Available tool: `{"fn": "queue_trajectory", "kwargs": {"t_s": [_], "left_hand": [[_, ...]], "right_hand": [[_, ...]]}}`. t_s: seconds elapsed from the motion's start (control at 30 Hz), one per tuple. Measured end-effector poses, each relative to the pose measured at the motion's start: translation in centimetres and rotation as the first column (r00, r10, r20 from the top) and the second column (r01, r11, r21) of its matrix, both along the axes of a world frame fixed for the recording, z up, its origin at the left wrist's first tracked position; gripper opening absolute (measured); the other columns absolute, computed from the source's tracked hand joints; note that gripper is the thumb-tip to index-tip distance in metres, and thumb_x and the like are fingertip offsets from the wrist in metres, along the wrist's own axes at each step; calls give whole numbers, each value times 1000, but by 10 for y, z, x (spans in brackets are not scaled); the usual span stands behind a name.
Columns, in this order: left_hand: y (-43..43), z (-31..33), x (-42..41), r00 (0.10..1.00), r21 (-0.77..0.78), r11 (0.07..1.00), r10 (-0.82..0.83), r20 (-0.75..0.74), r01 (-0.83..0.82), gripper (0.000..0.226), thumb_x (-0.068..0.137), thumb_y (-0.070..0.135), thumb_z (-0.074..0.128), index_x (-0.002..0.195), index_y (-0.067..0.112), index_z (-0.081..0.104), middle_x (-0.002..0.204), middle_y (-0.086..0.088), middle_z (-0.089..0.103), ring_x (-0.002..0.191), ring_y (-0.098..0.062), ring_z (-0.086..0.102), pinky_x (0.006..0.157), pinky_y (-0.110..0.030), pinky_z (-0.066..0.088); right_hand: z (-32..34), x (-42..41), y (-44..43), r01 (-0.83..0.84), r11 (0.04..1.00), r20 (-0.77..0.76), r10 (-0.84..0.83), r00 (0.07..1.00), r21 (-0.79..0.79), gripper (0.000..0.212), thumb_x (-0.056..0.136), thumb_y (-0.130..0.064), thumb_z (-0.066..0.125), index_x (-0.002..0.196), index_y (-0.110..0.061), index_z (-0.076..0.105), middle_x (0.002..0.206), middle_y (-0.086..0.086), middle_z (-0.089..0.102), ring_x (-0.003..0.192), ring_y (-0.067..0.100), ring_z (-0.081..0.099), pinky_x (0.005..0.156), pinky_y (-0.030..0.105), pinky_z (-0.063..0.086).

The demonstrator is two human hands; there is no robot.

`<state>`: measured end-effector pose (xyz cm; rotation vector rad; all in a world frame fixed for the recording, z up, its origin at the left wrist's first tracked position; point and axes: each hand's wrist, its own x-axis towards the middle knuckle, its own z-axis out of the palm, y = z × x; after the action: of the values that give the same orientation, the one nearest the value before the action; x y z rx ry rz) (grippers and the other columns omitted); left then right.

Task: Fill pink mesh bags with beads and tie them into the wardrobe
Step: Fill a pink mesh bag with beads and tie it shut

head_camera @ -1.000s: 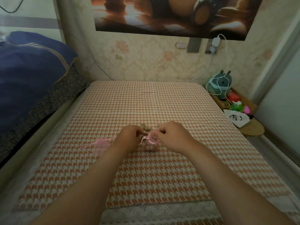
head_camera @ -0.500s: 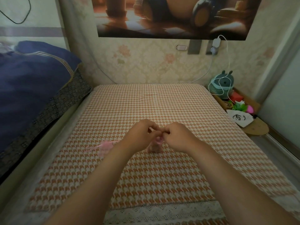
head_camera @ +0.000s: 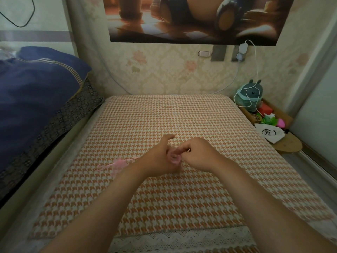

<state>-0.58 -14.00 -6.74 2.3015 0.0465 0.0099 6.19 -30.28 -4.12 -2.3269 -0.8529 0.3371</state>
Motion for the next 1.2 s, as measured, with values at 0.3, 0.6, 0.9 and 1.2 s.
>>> {"fn": "queue_trajectory", "kwargs": {"t_s": [0.3, 0.6, 0.9, 1.2], "left_hand": [[16, -14, -9, 996, -3, 998, 65, 65, -65, 48, 67, 20, 89, 109, 21, 66, 96, 5, 72, 85, -11, 68, 73, -27, 57], [27, -21, -15, 992, 28, 1000, 2, 123, -6, 56, 55, 61, 74, 96, 22, 65, 86, 7, 68, 79, -14, 66, 73, -35, 55], [24, -18, -14, 995, 19, 1000, -6, 99, 4, 52, 68, 28, 87, 114, 26, 64, 100, 9, 69, 86, -8, 66, 77, -31, 56], [29, -10, -18, 990, 7, 999, -33, 139, 32, 55, 73, 33, 82, 121, 37, 55, 101, 8, 68, 82, -11, 69, 78, -36, 59]], "right_hand": [[-5, -10, 5, -80, 997, 219, 80, 972, -7, 19, 91, -29, 69, 108, -30, 78, 105, -18, 62, 74, -4, 51, 68, 20, 41], [0, -29, 24, -186, 947, 300, 263, 917, -263, 33, 91, -21, 57, 116, -32, 75, 111, -6, 73, 100, 21, 63, 81, 37, 55], [-8, -22, 17, -96, 972, 274, 154, 949, -214, 20, 93, -29, 63, 106, -31, 78, 103, -8, 70, 95, 19, 65, 80, 42, 57], [-10, -20, 18, -133, 962, 225, 188, 956, -239, 23, 92, -30, 58, 102, -32, 78, 106, -7, 73, 102, 22, 66, 86, 45, 57]]}}
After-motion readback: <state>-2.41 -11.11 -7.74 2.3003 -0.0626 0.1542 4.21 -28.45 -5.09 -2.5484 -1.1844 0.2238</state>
